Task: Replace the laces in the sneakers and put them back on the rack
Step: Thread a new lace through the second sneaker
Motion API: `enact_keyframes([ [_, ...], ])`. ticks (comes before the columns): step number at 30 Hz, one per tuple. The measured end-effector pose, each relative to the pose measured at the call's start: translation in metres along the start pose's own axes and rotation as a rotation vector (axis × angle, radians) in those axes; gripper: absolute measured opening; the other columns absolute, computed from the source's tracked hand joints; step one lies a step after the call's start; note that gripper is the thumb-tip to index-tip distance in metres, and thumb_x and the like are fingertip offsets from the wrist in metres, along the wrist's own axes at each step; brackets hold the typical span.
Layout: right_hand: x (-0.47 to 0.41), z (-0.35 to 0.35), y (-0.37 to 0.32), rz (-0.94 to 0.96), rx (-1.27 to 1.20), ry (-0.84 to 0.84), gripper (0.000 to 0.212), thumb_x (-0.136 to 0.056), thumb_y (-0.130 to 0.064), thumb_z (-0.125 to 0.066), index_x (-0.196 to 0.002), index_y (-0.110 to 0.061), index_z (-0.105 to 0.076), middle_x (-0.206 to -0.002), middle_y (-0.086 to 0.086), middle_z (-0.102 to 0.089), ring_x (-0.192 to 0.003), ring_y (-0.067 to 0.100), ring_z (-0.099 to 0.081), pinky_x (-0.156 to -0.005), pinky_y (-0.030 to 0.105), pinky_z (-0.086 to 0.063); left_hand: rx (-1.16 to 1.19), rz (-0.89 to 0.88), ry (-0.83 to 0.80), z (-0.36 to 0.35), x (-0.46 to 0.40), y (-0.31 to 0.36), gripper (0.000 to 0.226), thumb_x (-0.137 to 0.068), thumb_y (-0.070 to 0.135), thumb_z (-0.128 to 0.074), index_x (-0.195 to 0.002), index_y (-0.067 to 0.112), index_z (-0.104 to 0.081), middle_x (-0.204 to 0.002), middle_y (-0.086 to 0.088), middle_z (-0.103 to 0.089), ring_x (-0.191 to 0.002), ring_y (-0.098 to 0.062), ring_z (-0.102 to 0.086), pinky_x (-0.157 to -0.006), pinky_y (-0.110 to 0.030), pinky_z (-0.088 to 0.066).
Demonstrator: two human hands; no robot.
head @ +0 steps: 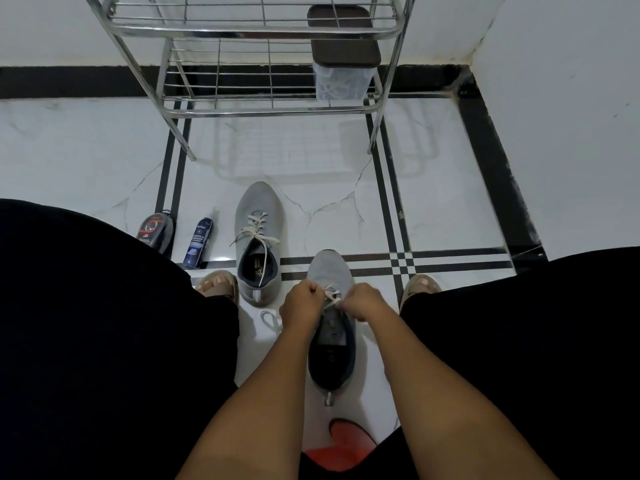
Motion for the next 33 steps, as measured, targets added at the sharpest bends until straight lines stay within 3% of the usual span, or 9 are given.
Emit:
enact_keyframes([
  [2, 0.0, -0.022, 0.011, -0.009, 0.002, -0.037, 0.019, -0.082, -0.032, -0.067, -0.079, -0.014, -0.061, -0.089, 0.01, -0.063, -0.081, 0.024, -0.058, -0.058, 0.025, -0.04, -0.092, -0.034, 0.015, -0.004, 0.005, 0.0, 0.018, -0.092, 0.032, -0.049, -0.091, 0.023, -0.065, -0.099, 0.0, -0.068, -0.095, -0.025, -0.062, -0.082, -0.034, -0.045],
  [5, -0.003, -0.027, 0.025, -0.051, -0.066, -0.009, 0.023, -0.09, -0.02, -0.056, -0.107, -0.011, -0.068, -0.11, 0.013, -0.066, -0.094, 0.028, -0.059, -0.069, 0.025, -0.04, -0.311, -0.158, 0.04, -0.011, 0.011, 0.008, 0.022, -0.094, 0.032, -0.049, -0.097, 0.021, -0.068, -0.102, -0.002, -0.067, -0.1, -0.026, -0.061, -0.08, -0.034, -0.043],
  [9, -0.014, -0.025, 0.035, -0.092, -0.128, -0.056, 0.031, -0.089, -0.009, -0.052, -0.116, -0.009, -0.067, -0.118, 0.013, -0.063, -0.095, 0.026, -0.055, -0.072, 0.023, -0.04, -0.474, -0.228, 0.049, -0.021, 0.011, 0.014, 0.021, -0.092, 0.031, -0.053, -0.096, 0.024, -0.072, -0.103, -0.002, -0.063, -0.102, -0.024, -0.053, -0.081, -0.034, -0.039],
  [13, -0.02, -0.03, 0.037, -0.107, -0.133, -0.062, 0.031, -0.088, -0.007, -0.052, -0.114, -0.009, -0.068, -0.117, 0.013, -0.064, -0.089, 0.024, -0.052, -0.07, 0.023, -0.039, -0.476, -0.216, 0.031, -0.027, 0.009, 0.014, 0.019, -0.089, 0.03, -0.055, -0.09, 0.027, -0.074, -0.102, -0.001, -0.062, -0.102, -0.024, -0.052, -0.081, -0.034, -0.037],
  [17, -0.023, -0.031, 0.038, -0.108, -0.154, -0.059, 0.029, -0.088, -0.009, -0.052, -0.112, -0.01, -0.069, -0.114, 0.012, -0.065, -0.098, 0.029, -0.058, -0.07, 0.023, -0.039, -0.371, -0.16, 0.004, -0.029, 0.009, 0.01, 0.018, -0.085, 0.024, -0.055, -0.082, 0.025, -0.073, -0.097, 0.0, -0.061, -0.1, -0.024, -0.05, -0.078, -0.034, -0.032],
  [23, -0.025, -0.032, 0.04, -0.12, -0.193, -0.057, 0.03, -0.088, -0.008, -0.051, -0.112, -0.01, -0.069, -0.112, 0.013, -0.066, -0.089, 0.024, -0.055, -0.069, 0.024, -0.04, -0.239, -0.087, -0.034, -0.029, 0.009, 0.003, 0.018, -0.089, 0.029, -0.055, -0.083, 0.025, -0.071, -0.105, -0.002, -0.061, -0.105, -0.025, -0.051, -0.088, -0.037, -0.035],
  [33, -0.024, -0.035, 0.043, -0.171, -0.288, -0.058, 0.023, -0.087, -0.009, -0.053, -0.103, -0.009, -0.07, -0.106, 0.012, -0.064, -0.084, 0.022, -0.051, -0.067, 0.023, -0.038, -0.278, -0.082, -0.016, -0.029, 0.007, 0.008, 0.02, -0.088, 0.03, -0.054, -0.084, 0.027, -0.073, -0.105, 0.001, -0.062, -0.105, -0.024, -0.052, -0.089, -0.036, -0.032],
])
Point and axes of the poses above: each hand's wrist, its own x-axis away from the middle knuckle, its own z-axis out of the back of the hand, y = z × x, the point moved 9 cm from there along -x, towards the middle knuckle
